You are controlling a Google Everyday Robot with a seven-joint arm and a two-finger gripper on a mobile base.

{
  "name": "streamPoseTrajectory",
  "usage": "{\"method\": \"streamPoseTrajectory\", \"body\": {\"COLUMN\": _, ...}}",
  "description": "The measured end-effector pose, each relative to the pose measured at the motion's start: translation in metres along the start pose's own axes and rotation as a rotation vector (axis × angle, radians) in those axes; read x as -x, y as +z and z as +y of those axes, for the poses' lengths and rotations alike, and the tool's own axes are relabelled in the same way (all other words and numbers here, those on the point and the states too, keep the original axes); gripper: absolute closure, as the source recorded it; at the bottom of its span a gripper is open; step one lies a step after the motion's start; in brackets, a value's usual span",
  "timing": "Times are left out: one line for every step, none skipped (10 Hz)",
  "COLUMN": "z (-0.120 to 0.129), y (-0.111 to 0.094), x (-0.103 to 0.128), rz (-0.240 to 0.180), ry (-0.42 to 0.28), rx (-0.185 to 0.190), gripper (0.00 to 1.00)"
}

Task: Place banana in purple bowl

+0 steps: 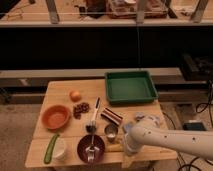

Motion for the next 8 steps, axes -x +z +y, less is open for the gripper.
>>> {"method": "streamPoseTrajectory", "body": {"z": 0.000, "y": -0.001, "x": -0.002, "rz": 0.004, "ry": 0.004, "rx": -0.005, "gripper": 0.53}}
{"method": "streamPoseTrajectory", "body": {"z": -0.001, "y": -0.003, "x": -0.006, "rz": 0.009, "ry": 0.020, "rx": -0.023, "gripper": 0.65}}
{"method": "streamPoseTrajectory", "body": {"z": 0.000, "y": -0.004, "x": -0.010, "rz": 0.010, "ry": 0.033, "rx": -0.032, "gripper": 0.75}}
{"method": "streamPoseTrajectory", "body": {"z": 0.000, "y": -0.005, "x": -0.012, "rz": 0.010, "ry": 0.044, "rx": -0.043, "gripper": 0.83}}
{"method": "streamPoseTrajectory", "body": {"z": -0.001, "y": -0.008, "x": -0.014, "rz": 0.011, "ry": 0.053, "rx": -0.062, "gripper": 0.91}}
{"method": "streamPoseTrajectory", "body": {"z": 0.000, "y": -0.015, "x": -0.016, "rz": 0.015, "ry": 0.057, "rx": -0.087, "gripper": 0.94}}
{"method": "streamPoseTrajectory", "body": {"z": -0.001, "y": -0.020, "x": -0.017, "rz": 0.017, "ry": 0.056, "rx": -0.103, "gripper": 0.94}}
{"method": "streamPoseTrajectory", "body": {"z": -0.002, "y": -0.031, "x": -0.016, "rz": 0.014, "ry": 0.050, "rx": -0.120, "gripper": 0.94}}
